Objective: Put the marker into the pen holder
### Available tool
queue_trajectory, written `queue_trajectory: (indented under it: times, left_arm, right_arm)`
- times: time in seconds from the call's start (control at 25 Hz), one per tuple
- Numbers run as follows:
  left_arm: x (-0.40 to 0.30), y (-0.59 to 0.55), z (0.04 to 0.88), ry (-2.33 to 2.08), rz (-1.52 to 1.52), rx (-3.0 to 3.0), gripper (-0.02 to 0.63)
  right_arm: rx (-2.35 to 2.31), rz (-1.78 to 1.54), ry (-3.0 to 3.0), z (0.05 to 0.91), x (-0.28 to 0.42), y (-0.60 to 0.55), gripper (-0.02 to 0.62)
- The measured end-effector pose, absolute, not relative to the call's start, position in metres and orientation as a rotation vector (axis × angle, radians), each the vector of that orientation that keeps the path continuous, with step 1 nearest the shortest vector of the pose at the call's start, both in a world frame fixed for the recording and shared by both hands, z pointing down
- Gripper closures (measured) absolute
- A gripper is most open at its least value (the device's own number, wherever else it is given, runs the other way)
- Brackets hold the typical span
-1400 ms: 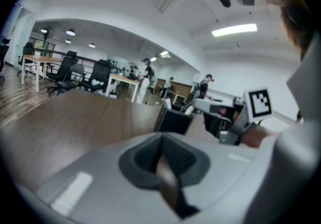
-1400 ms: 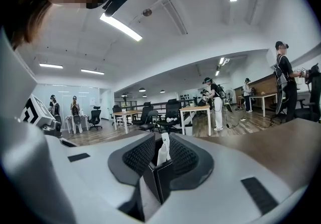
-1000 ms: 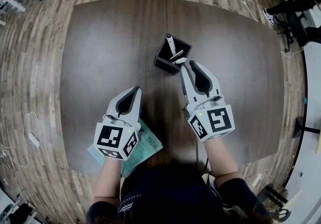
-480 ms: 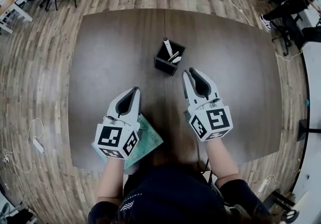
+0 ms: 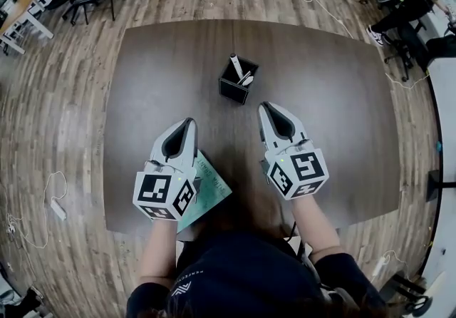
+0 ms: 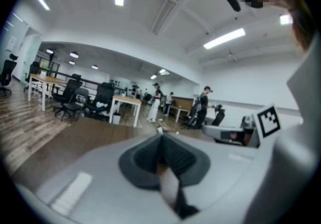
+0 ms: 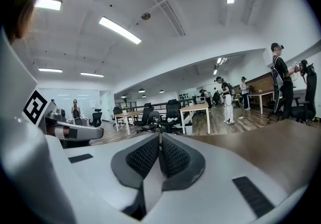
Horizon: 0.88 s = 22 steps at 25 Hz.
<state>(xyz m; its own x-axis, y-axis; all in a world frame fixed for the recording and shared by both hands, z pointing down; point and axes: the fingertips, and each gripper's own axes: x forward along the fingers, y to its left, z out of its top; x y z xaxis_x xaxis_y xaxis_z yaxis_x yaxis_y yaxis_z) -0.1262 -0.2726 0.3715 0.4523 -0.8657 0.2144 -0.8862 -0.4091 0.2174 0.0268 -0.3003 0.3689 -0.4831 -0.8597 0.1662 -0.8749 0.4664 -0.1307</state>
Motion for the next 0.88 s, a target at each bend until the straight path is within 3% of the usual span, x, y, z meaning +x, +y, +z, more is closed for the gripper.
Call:
queue_trajectory:
  times: [0.88]
  left_arm:
    - [-0.135, -0.249, 0.351, -1.534, 0.086, 2.439, 0.598]
  right_arm:
    - [1.526, 0.323, -2.631, 0.359, 0.017, -0.268, 0.595]
